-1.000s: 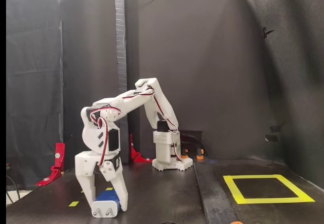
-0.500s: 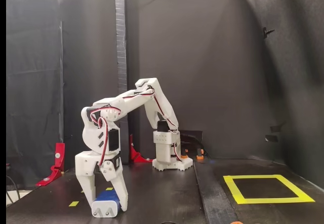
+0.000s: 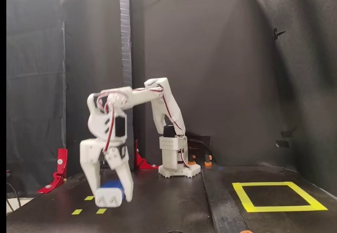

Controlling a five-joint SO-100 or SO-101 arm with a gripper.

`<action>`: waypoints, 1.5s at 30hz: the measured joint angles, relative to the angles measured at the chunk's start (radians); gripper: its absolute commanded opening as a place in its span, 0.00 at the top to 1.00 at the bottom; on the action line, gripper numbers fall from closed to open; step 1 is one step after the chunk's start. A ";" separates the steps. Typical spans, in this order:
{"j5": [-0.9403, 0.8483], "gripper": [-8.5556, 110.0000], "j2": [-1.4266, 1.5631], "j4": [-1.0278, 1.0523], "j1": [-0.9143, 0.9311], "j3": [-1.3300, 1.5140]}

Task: Grasp the block and place it in the designated area.

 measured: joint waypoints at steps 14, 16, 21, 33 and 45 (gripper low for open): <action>0.005 0.75 0.160 0.147 -0.006 0.000; 0.005 0.75 0.173 0.163 -0.006 0.000; 0.005 0.75 0.215 0.213 -0.009 0.000; 0.034 0.75 0.383 0.225 -0.071 0.204; 0.084 0.75 0.497 0.155 -0.135 0.396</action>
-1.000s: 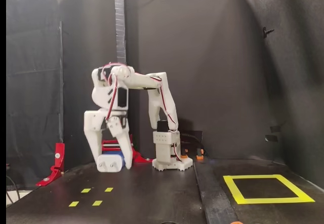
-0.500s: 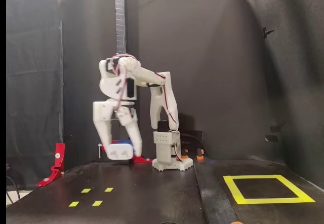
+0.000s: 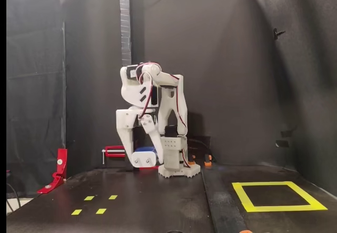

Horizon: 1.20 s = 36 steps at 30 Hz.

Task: Grasp the block and place it in the designated area.

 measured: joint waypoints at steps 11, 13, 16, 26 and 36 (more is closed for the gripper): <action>0.129 0.75 0.000 -0.006 -0.098 0.000; 0.179 0.75 0.000 -0.006 -0.152 0.000; 0.261 0.75 0.000 0.006 -0.242 0.000; 0.534 0.75 0.000 0.014 -0.528 0.000; 0.845 0.75 0.000 0.017 -0.851 0.000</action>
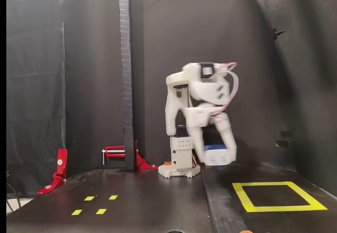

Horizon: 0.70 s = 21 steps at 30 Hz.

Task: Grasp the block and place it in the designated area.

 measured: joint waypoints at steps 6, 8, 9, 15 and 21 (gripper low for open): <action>0.166 0.75 0.000 0.020 -0.167 0.000; 0.201 0.75 0.000 0.017 -0.209 0.000; 0.216 0.75 0.000 0.017 -0.221 0.000; 0.272 0.75 0.000 0.017 -0.278 0.000; 0.275 0.75 0.000 0.011 -0.278 0.000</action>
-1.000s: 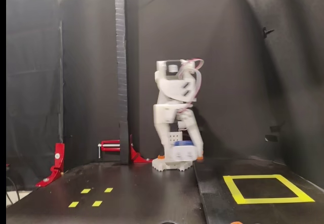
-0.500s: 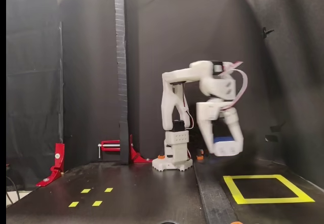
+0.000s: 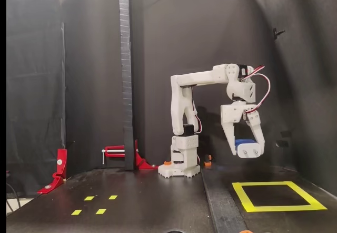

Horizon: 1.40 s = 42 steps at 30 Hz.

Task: Grasp the block and place it in the designated area.

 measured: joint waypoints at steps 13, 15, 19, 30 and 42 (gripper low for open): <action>0.046 0.75 -0.209 -0.143 -0.023 0.000; 0.058 0.75 -0.247 -0.170 -0.031 0.000; 0.072 0.75 -0.307 -0.219 -0.044 0.000; 0.089 0.75 -0.442 -0.308 -0.051 -0.002; 0.087 0.72 -0.472 -0.333 -0.049 -0.026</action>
